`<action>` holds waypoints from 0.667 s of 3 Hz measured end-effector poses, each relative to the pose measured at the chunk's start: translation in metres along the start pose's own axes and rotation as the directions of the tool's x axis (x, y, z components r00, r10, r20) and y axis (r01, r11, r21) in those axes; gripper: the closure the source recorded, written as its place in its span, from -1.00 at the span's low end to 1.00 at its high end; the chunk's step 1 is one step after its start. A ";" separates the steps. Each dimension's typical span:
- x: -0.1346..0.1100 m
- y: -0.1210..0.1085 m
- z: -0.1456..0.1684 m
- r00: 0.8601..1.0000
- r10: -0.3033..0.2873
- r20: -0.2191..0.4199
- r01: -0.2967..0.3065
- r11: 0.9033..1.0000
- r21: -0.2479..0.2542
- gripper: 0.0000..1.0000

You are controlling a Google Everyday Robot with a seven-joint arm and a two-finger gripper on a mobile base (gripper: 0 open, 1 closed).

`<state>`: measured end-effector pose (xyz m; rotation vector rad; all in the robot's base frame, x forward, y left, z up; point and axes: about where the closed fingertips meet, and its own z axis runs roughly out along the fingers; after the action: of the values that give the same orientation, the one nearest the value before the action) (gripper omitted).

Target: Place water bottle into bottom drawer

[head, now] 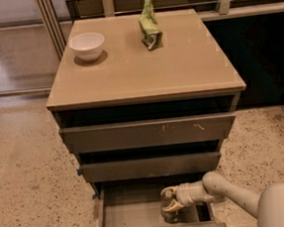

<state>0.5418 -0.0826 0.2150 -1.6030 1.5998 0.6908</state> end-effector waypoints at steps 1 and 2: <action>0.000 0.000 0.000 1.000 0.000 0.000 0.000 1.000 0.000 -0.69; 0.000 0.000 0.000 1.000 0.000 0.000 0.000 1.000 0.000 -1.00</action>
Offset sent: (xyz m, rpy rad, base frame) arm 0.0000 0.0000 0.0000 0.0000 0.0000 0.0000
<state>0.5417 -0.0824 0.2149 -1.6030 1.5997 0.6912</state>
